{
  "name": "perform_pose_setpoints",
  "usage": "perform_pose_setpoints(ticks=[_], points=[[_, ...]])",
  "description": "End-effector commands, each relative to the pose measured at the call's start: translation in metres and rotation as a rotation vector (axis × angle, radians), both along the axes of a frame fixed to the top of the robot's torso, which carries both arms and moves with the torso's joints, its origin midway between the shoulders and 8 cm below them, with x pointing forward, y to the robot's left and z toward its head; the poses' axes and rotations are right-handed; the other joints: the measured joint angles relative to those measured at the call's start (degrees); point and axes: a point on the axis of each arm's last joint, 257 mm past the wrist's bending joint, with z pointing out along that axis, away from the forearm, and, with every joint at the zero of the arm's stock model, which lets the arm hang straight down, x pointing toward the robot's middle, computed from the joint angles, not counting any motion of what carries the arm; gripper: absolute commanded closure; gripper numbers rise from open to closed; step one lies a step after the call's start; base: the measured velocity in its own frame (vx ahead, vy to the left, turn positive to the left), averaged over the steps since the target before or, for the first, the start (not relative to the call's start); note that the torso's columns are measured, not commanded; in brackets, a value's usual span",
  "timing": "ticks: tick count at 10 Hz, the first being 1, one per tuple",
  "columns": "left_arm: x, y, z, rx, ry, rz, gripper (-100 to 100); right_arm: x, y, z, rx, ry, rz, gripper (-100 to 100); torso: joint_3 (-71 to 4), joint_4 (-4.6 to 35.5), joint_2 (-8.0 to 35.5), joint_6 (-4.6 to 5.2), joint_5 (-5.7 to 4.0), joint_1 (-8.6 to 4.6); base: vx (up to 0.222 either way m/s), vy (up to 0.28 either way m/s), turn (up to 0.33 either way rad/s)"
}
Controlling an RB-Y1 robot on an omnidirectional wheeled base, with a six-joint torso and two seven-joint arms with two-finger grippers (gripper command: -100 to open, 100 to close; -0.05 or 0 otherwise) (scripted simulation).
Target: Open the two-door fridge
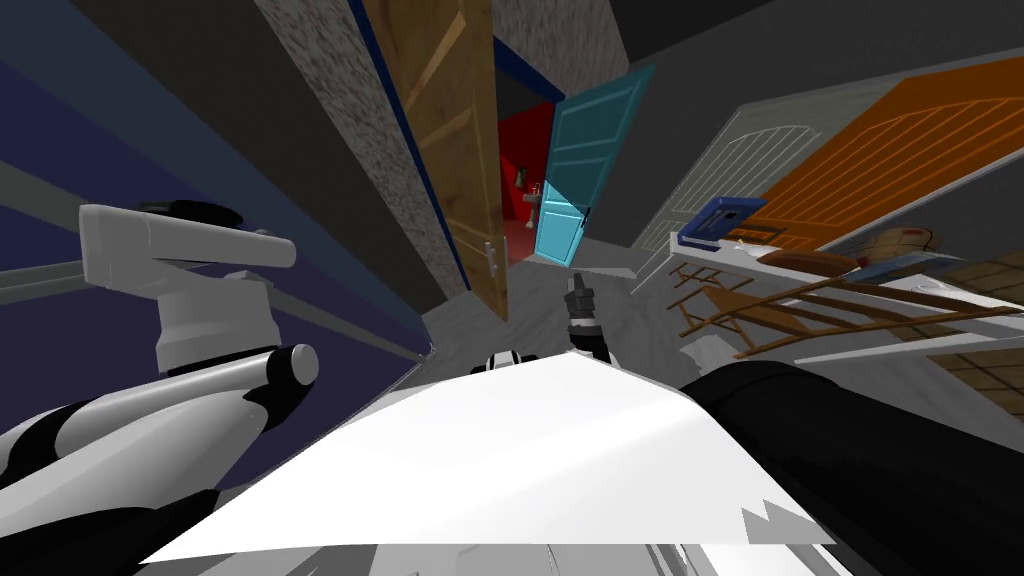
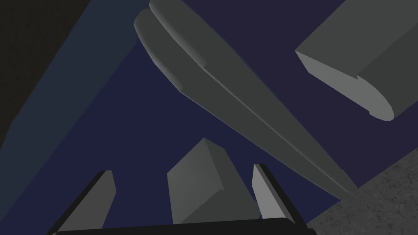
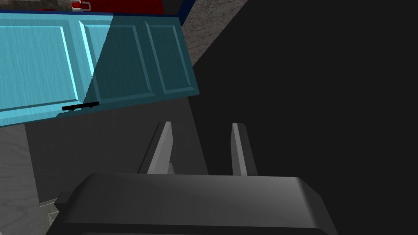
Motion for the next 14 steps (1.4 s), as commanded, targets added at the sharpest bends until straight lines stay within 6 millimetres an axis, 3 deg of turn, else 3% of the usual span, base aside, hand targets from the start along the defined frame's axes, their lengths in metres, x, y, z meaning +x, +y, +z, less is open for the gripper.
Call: perform_pose_setpoints(ticks=[1,6,7,8,14], points=[[0.004,-0.02,0.001,-0.002,0.004,0.022,-100,0.0,0.0,0.0,0.0,0.0,0.0,0,-0.07,-0.03,-0.13,-0.02,-0.01,-0.07,-0.07,0.169,-0.066],[0.009,-0.058,0.007,0.001,-0.005,0.057,-100,0.0,0.0,0.0,0.0,0.0,0.0,0,-0.33,-0.16,-0.51,0.02,-0.12,-0.41,-0.051,0.122,-0.067],[0.009,-0.052,0.006,0.002,-0.003,0.051,-100,0.0,0.0,0.0,0.0,0.0,0.0,0,-0.29,-0.14,-0.45,0.02,-0.09,-0.29,-0.022,0.059,-0.02],[0.008,-0.042,0.004,0.0,0.001,0.043,100,0.0,0.0,0.0,0.0,0.0,0.0,0,-0.31,-0.14,-0.49,0.0,-0.13,-0.47,0.035,-0.064,0.067],[-0.002,0.002,-0.001,-0.003,0.001,0.002,100,0.0,0.0,0.0,0.001,0.0,0.0,0,-0.35,-0.29,-0.6,0.23,-0.06,-0.56,0.055,-0.141,0.086]])
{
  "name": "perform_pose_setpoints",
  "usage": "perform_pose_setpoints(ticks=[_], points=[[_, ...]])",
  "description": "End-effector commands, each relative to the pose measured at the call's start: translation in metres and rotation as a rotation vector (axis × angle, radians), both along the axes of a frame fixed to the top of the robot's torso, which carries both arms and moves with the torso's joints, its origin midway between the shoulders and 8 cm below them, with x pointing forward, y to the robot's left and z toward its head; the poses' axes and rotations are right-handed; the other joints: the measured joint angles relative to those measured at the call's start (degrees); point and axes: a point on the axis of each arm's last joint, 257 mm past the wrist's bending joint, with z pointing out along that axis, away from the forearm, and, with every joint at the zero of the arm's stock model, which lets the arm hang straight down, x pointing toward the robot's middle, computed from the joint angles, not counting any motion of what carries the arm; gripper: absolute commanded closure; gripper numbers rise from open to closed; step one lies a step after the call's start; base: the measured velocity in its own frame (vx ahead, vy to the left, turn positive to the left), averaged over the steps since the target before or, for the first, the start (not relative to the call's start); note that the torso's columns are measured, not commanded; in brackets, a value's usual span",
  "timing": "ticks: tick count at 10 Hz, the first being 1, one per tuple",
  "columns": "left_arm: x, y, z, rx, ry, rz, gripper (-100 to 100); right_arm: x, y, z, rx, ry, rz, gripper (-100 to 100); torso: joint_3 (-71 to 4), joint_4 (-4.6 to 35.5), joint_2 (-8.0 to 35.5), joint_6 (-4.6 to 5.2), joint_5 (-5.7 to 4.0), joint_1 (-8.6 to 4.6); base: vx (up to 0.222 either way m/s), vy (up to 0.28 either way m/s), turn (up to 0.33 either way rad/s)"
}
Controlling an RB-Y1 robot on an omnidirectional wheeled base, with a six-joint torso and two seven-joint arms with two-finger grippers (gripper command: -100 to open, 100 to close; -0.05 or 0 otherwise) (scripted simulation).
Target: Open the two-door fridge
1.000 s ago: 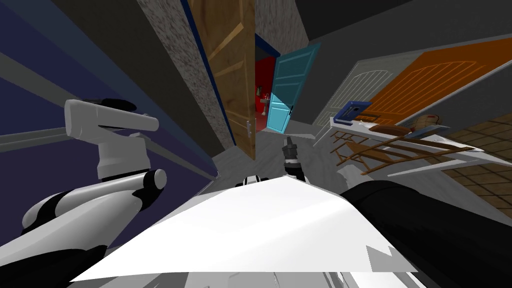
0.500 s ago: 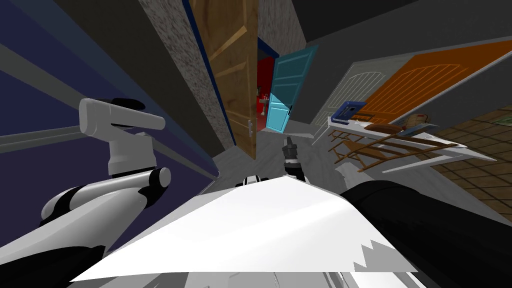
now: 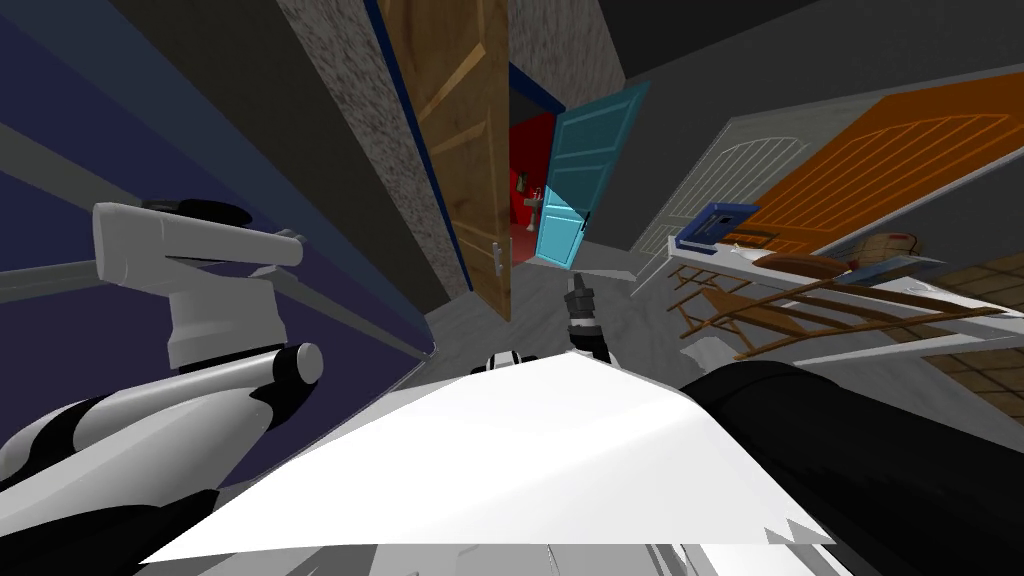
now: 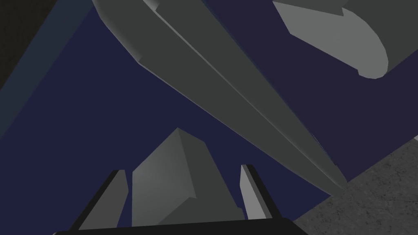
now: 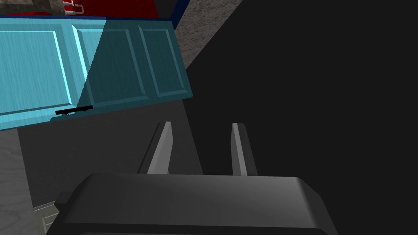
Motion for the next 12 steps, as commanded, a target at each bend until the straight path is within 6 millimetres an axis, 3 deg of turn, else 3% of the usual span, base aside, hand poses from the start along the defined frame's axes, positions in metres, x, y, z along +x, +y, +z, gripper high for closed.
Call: perform_pose_setpoints(ticks=[1,2,4,8,9,11,12], points=[[-0.003,0.018,-0.003,-0.005,-0.001,-0.022,100,0.0,0.0,0.0,0.0,0.0,0.0,0,-0.03,-0.02,-0.03,0.05,-0.03,-0.09,0.035,-0.153,0.073],[-0.005,0.025,-0.003,-0.005,-0.004,-0.028,100,0.0,0.0,0.0,0.0,0.0,0.0,0,-0.03,-0.01,-0.02,0.1,-0.08,-0.16,0.044,-0.145,0.074],[0.002,0.015,0.002,-0.001,-0.006,-0.046,100,0.0,0.0,0.0,0.0,0.0,0.0,0,-0.04,0.02,0.0,0.2,-0.15,-0.06,-0.077,0.004,0.027],[0.032,-0.018,0.002,-0.005,-0.002,-0.138,100,0.0,0.0,0.0,0.0,-0.001,0.0,0,0.23,0.21,0.39,-0.27,-0.05,0.11,-0.344,0.079,-0.103],[0.032,-0.018,0.002,-0.005,-0.002,-0.138,100,0.0,0.0,0.0,0.0,-0.001,0.0,0,0.18,0.19,0.3,-0.23,-0.05,0.15,-0.271,0.054,-0.075],[0.051,-0.042,0.002,-0.006,0.001,-0.199,100,0.0,0.0,0.0,0.0,-0.001,0.0,0,0.15,0.22,0.27,-0.36,-0.04,0.29,-0.356,0.082,-0.081],[0.051,-0.042,0.002,-0.006,0.001,-0.199,100,0.0,0.0,0.0,0.0,-0.001,0.0,0,0.34,0.23,0.57,-0.26,0.01,0.23,-0.331,0.063,-0.075]])
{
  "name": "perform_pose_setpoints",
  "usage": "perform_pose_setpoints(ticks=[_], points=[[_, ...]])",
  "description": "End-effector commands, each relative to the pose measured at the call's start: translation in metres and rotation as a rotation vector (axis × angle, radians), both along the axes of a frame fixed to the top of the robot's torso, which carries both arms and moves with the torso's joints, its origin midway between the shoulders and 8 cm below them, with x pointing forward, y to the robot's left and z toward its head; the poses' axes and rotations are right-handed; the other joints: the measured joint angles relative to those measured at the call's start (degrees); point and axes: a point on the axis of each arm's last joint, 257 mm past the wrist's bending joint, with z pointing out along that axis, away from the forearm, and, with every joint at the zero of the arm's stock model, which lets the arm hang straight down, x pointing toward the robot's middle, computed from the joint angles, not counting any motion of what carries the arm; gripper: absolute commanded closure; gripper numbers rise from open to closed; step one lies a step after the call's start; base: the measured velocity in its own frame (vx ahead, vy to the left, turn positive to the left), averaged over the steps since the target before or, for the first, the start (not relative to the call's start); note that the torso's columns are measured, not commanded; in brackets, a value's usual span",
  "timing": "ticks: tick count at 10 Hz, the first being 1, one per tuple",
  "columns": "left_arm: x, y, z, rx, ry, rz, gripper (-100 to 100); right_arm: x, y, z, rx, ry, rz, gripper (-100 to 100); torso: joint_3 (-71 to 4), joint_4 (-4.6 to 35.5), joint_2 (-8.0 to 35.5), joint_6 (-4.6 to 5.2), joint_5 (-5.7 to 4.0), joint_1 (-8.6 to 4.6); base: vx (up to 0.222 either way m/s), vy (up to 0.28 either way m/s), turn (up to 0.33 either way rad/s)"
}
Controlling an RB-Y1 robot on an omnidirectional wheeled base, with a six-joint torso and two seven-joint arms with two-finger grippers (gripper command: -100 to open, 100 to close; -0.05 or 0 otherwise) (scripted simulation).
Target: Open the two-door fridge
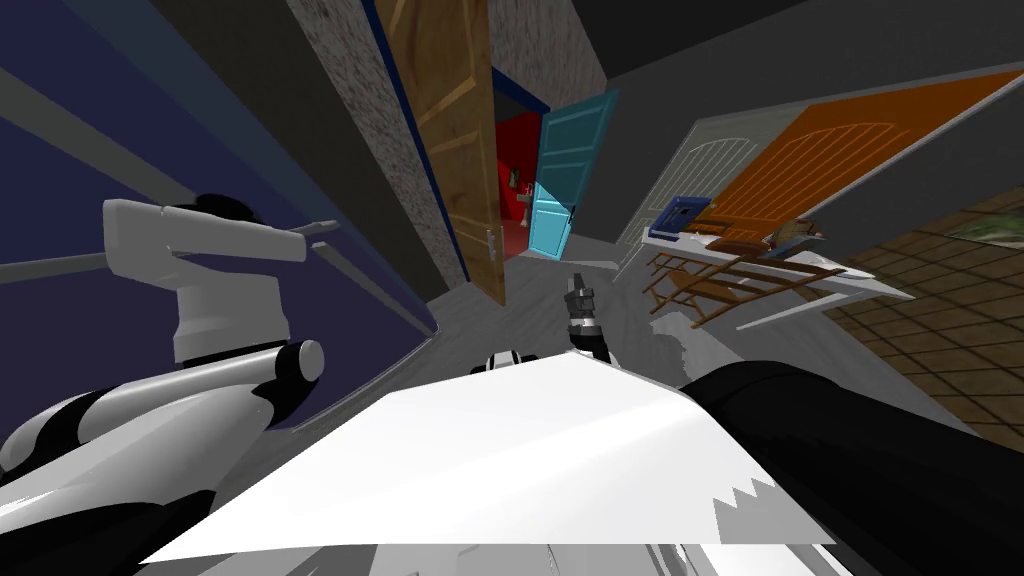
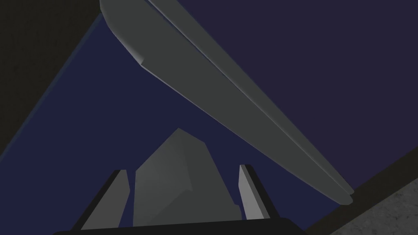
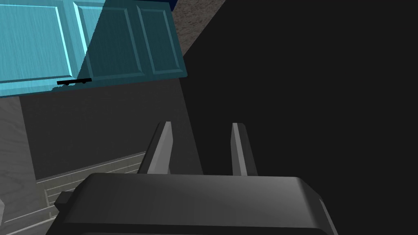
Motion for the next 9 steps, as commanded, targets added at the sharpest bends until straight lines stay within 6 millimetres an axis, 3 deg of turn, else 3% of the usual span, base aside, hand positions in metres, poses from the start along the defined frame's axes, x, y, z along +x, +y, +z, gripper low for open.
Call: perform_pose_setpoints(ticks=[1,2,3,5,6,8,9], points=[[0.014,-0.018,-0.002,-0.001,0.007,-0.049,100,0.0,0.0,0.0,0.0,0.0,0.0,0,-0.1,0.05,-0.23,-0.22,-0.03,0.02,-0.288,0.034,-0.056],[0.023,-0.031,-0.001,-0.001,0.008,-0.08,100,0.0,0.0,0.0,0.0,0.0,0.0,0,-0.17,0.0,-0.31,-0.15,-0.04,-0.06,-0.34,0.059,-0.07],[0.023,-0.031,-0.001,-0.001,0.008,-0.08,100,0.0,0.0,0.0,0.0,0.0,0.0,0,-0.14,-0.02,-0.23,0.03,-0.06,-0.06,-0.309,0.115,-0.074],[0.04,-0.056,0.0,0.0,0.009,-0.142,100,0.0,0.0,0.0,0.0,0.0,0.0,0,-0.07,0.03,-0.12,-0.15,0.01,0.08,-0.374,0.087,-0.081],[0.035,-0.05,0.0,0.001,0.005,-0.124,100,0.0,0.0,0.0,0.0,0.0,0.0,0,0.0,0.01,-0.03,-0.02,0.0,-0.04,-0.19,0.029,-0.069],[0.054,-0.077,-0.003,-0.001,0.013,-0.201,100,0.0,0.0,0.0,0.0,0.0,0.0,0,-0.24,-0.01,-0.34,-0.09,-0.09,0.0,-0.311,0.105,-0.048],[0.054,-0.077,-0.003,-0.001,0.013,-0.201,100,0.0,0.0,0.0,0.0,0.0,0.0,0,0.02,-0.01,0.02,0.01,0.05,0.11,-0.28,0.111,-0.066]])
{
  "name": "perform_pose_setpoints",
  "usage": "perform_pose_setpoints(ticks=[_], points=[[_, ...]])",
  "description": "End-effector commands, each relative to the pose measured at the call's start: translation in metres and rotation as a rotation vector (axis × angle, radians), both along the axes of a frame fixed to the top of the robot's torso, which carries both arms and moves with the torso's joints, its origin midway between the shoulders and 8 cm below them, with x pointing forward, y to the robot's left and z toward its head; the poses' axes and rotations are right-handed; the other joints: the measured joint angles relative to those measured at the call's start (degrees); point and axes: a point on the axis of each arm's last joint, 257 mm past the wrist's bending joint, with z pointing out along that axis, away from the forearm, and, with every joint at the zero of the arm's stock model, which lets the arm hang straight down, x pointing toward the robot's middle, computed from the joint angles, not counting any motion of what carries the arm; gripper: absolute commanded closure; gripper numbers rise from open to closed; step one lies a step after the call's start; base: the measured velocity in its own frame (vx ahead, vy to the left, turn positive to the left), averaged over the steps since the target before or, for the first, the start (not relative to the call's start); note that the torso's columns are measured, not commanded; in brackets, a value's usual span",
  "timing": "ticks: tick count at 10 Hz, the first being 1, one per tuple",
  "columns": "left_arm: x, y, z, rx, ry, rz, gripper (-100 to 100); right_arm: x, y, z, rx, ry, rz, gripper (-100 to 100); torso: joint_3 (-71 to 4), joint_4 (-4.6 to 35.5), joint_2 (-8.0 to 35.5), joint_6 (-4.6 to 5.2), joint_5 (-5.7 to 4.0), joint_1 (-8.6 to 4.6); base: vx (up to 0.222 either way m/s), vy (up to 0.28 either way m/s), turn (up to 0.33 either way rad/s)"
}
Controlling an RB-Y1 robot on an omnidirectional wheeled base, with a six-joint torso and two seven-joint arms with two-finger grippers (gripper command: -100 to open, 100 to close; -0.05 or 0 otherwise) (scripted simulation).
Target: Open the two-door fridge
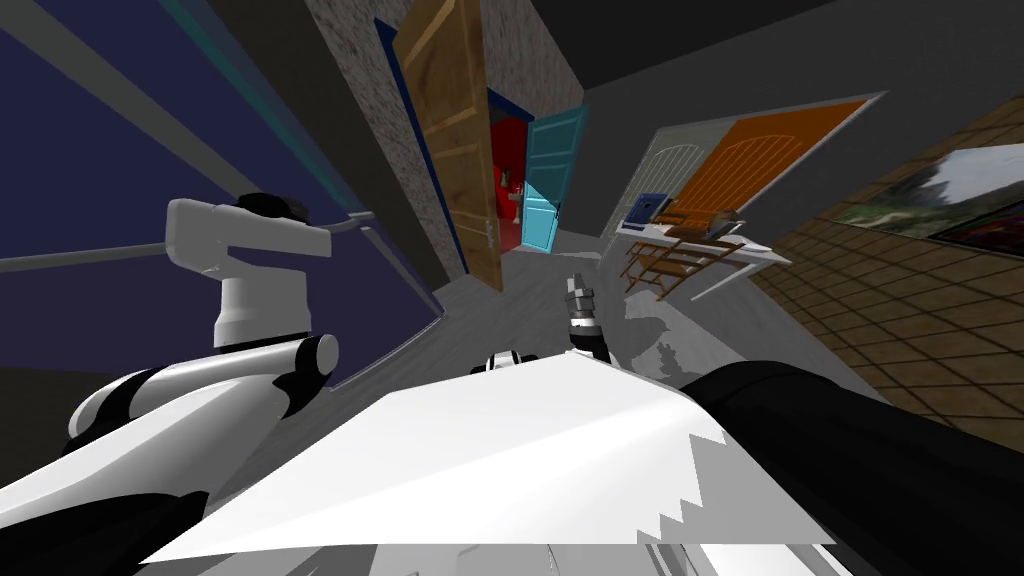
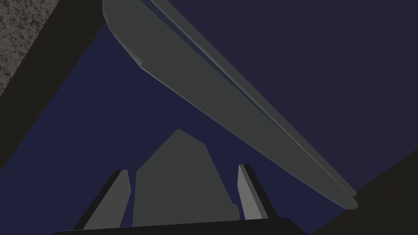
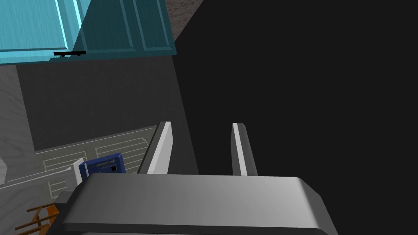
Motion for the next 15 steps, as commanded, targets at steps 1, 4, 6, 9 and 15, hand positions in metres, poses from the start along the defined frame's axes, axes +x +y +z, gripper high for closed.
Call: perform_pose_setpoints(ticks=[1,4,6,9,15], points=[[0.011,-0.02,-0.001,-0.002,0.004,-0.056,100,0.0,0.0,0.0,0.0,0.0,0.0,0,-0.12,0.05,-0.26,-0.2,-0.03,0.03,-0.27,0.086,-0.039],[0.025,-0.044,0.001,-0.002,0.002,-0.125,100,0.0,0.0,0.0,0.0,0.0,0.0,0,-0.15,0.1,-0.27,-0.23,-0.1,0.03,-0.289,0.106,-0.036],[0.032,-0.057,0.001,-0.002,0.001,-0.159,100,0.0,0.0,0.0,0.0,0.0,0.0,0,-0.15,0.14,-0.25,-0.4,-0.04,0.16,-0.274,0.098,-0.033],[0.044,-0.083,0.003,-0.002,-0.002,-0.227,100,0.0,0.0,0.0,0.0,0.0,0.0,0,-0.05,0.12,-0.09,-0.31,-0.01,0.16,-0.288,0.099,-0.03],[0.059,-0.121,0.0,-0.003,0.002,-0.32,100,0.0,0.0,0.0,0.0,0.001,0.0,0,-0.25,0.12,-0.45,-0.19,-0.2,-0.26,-0.24,0.098,-0.03]])
